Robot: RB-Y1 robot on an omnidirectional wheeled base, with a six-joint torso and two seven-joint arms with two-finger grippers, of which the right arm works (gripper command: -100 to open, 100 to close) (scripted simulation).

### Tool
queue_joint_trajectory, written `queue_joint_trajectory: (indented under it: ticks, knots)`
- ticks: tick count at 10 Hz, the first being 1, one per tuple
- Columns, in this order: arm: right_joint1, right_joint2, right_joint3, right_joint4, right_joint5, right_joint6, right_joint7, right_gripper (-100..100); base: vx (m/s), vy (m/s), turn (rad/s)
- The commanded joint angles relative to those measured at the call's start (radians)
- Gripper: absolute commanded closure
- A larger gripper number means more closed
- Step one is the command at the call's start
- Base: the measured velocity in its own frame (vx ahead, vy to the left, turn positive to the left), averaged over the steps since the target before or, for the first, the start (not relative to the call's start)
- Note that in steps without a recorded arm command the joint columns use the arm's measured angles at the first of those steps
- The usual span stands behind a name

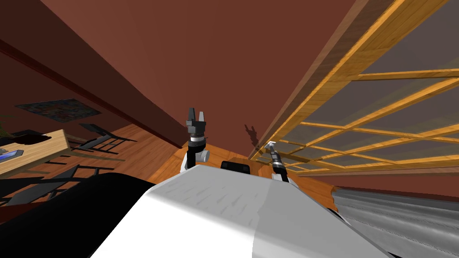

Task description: Pull the door open

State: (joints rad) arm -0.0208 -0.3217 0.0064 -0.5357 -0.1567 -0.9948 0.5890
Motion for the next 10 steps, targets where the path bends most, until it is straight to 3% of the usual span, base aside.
queue_joint_trajectory:
  ticks: [1,10]
  knots:
    - [0.012,-0.009,-0.001,0.003,0.007,-0.015,0.05,-100,0.003,0.038,-0.038]
    - [0.06,-0.05,-0.003,0.021,0.039,-0.081,0.277,-100,0.0,0.04,-0.032]
